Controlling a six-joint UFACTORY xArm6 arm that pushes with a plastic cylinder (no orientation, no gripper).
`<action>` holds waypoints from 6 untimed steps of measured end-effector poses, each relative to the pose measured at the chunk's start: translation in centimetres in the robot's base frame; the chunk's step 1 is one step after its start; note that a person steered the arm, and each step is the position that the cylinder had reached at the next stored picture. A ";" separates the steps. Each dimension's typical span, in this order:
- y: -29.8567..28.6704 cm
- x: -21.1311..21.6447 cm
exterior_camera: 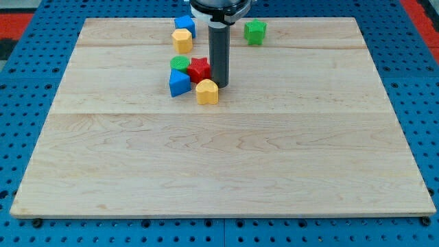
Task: Push the blue triangle parallel to the left of the blue cube
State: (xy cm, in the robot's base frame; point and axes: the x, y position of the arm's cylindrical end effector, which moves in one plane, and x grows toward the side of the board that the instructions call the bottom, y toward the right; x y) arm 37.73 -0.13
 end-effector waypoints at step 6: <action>-5.5 0.1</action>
State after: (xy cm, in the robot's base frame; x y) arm 37.83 -5.61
